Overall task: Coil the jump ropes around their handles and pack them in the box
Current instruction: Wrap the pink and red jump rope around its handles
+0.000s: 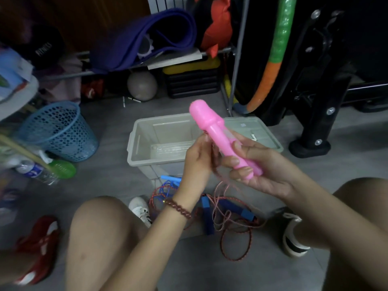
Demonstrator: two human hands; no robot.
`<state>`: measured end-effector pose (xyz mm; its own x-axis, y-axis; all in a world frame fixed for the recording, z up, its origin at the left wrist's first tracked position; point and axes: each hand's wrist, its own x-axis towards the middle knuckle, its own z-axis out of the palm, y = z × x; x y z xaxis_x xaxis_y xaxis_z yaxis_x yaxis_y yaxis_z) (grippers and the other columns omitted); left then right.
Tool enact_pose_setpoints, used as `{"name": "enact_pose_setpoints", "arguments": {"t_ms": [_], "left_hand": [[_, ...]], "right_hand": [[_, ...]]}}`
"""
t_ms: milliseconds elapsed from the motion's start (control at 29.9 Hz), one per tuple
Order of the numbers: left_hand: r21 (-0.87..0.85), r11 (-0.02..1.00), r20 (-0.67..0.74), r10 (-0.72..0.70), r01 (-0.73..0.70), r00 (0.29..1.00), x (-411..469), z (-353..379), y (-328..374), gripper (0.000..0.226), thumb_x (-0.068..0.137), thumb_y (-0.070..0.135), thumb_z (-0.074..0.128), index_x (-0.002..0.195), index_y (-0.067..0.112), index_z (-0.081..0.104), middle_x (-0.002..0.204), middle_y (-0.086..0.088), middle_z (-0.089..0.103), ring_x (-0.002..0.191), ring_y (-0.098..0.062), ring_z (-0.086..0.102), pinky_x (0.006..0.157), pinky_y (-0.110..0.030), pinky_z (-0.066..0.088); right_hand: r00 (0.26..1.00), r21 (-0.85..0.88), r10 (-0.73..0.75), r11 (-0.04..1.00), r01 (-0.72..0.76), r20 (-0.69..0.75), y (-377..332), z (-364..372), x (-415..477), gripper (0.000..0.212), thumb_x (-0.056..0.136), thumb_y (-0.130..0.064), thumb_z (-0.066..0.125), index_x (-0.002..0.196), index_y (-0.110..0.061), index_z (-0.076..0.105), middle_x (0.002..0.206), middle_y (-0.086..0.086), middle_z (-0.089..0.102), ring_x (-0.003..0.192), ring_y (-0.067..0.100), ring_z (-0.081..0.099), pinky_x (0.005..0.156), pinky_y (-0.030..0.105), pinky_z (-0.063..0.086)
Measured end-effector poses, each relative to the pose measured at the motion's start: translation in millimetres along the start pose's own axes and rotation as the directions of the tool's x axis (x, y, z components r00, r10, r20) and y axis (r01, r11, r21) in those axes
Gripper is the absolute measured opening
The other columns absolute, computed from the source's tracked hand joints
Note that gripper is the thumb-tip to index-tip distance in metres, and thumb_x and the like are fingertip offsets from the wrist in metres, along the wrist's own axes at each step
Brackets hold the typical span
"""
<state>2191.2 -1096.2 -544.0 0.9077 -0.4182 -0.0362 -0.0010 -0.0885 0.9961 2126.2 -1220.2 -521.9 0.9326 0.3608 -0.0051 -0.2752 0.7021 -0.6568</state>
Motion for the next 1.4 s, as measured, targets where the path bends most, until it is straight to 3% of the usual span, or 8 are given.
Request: {"name": "enact_pose_setpoints", "arguments": {"t_ms": [167, 334, 501, 701, 802, 1035, 1236, 1403], "left_hand": [[0.674, 0.714, 0.241, 0.031, -0.190, 0.970, -11.7, 2.7, -4.5, 0.021, 0.096, 0.017, 0.037, 0.085, 0.018, 0.055, 0.078, -0.005, 0.060, 0.076, -0.028, 0.058, 0.064, -0.037, 0.045], [0.861, 0.374, 0.345, 0.069, -0.344, 0.936, -13.5, -11.6, 7.0, 0.010, 0.095, 0.027, 0.043, 0.089, 0.021, 0.047, 0.084, -0.008, 0.059, 0.083, -0.030, 0.059, 0.060, -0.031, 0.032], [0.895, 0.156, 0.387, 0.195, -0.418, 0.901, -25.3, -7.2, 11.2, 0.026, 0.098, 0.031, 0.035, 0.102, 0.017, 0.056, 0.092, -0.009, 0.063, 0.083, -0.030, 0.060, 0.060, -0.032, 0.030], [0.840, 0.219, 0.388, 0.396, -0.496, 0.832, -24.5, -32.8, 20.3, 0.024, 0.086, 0.045, 0.059, 0.090, 0.024, 0.069, 0.071, 0.000, 0.066, 0.066, -0.020, 0.062, 0.055, -0.025, 0.035], [0.803, 0.363, 0.301, 0.438, -0.472, 0.847, -20.7, -48.3, 26.8, 0.025, 0.071, 0.044, 0.075, 0.065, 0.021, 0.065, 0.052, 0.007, 0.051, 0.055, -0.019, 0.052, 0.052, -0.024, 0.028], [0.684, 0.624, 0.259, 0.275, -0.377, 0.926, -14.6, -57.2, 23.3, 0.017, 0.069, 0.041, 0.076, 0.067, 0.026, 0.069, 0.051, 0.007, 0.051, 0.054, -0.004, 0.044, 0.053, -0.021, 0.032], [0.439, 0.852, 0.319, 0.150, -0.286, 0.936, -8.6, -53.5, 16.9, 0.011, 0.067, 0.031, 0.078, 0.070, 0.024, 0.071, 0.056, 0.008, 0.061, 0.050, 0.000, 0.045, 0.053, -0.024, 0.035], [0.295, 0.926, 0.429, 0.093, -0.237, 0.898, -6.7, -50.8, 21.7, 0.013, 0.068, 0.016, 0.080, 0.071, 0.009, 0.069, 0.061, -0.009, 0.064, 0.057, -0.007, 0.049, 0.054, -0.023, 0.041]], "right_hand": [[0.892, -0.814, -0.283, 0.563, -0.143, -0.353, -1.2, -7.2, 1.9, 0.051, 0.091, 0.007, 0.051, 0.134, -0.011, 0.032, 0.097, 0.009, 0.055, 0.060, 0.010, 0.052, 0.044, 0.020, 0.039], [0.895, -0.943, -0.349, 0.277, -0.186, -0.279, 6.6, -11.2, 4.4, 0.043, 0.089, 0.002, 0.057, 0.126, -0.005, 0.036, 0.112, 0.000, 0.048, 0.071, -0.005, 0.053, 0.058, 0.010, 0.039], [0.883, -0.963, -0.402, -0.010, -0.268, -0.241, 10.7, -18.4, 5.1, 0.045, 0.086, -0.004, 0.062, 0.126, -0.011, 0.041, 0.126, 0.003, 0.055, 0.108, 0.024, 0.056, 0.084, 0.029, 0.042], [0.932, -0.903, -0.277, -0.291, -0.315, -0.236, 12.8, -13.1, -4.5, 0.045, 0.086, -0.012, 0.061, 0.126, -0.027, 0.047, 0.114, -0.003, 0.063, 0.097, 0.024, 0.059, 0.071, 0.034, 0.046], [0.965, -0.933, -0.137, -0.259, -0.251, -0.222, 6.8, -12.7, -8.3, 0.042, 0.084, -0.008, 0.060, 0.122, -0.025, 0.052, 0.110, -0.003, 0.065, 0.093, 0.020, 0.059, 0.074, 0.037, 0.048], [0.991, -0.980, 0.022, -0.152, -0.127, -0.132, 4.7, -10.2, -18.0, 0.039, 0.082, -0.006, 0.064, 0.114, -0.027, 0.056, 0.095, -0.015, 0.060, 0.084, 0.009, 0.057, 0.074, 0.036, 0.048], [0.988, -0.990, 0.135, 0.107, -0.093, -0.078, 0.7, -7.7, -23.0, 0.039, 0.082, 0.005, 0.064, 0.108, -0.022, 0.057, 0.097, -0.020, 0.061, 0.087, -0.008, 0.057, 0.075, 0.010, 0.039], [0.978, -0.930, 0.207, 0.350, -0.111, -0.039, 0.5, -9.3, -29.9, 0.040, 0.082, 0.012, 0.063, 0.113, -0.011, 0.053, 0.107, -0.007, 0.062, 0.094, 0.000, 0.058, 0.079, 0.013, 0.042]]}}
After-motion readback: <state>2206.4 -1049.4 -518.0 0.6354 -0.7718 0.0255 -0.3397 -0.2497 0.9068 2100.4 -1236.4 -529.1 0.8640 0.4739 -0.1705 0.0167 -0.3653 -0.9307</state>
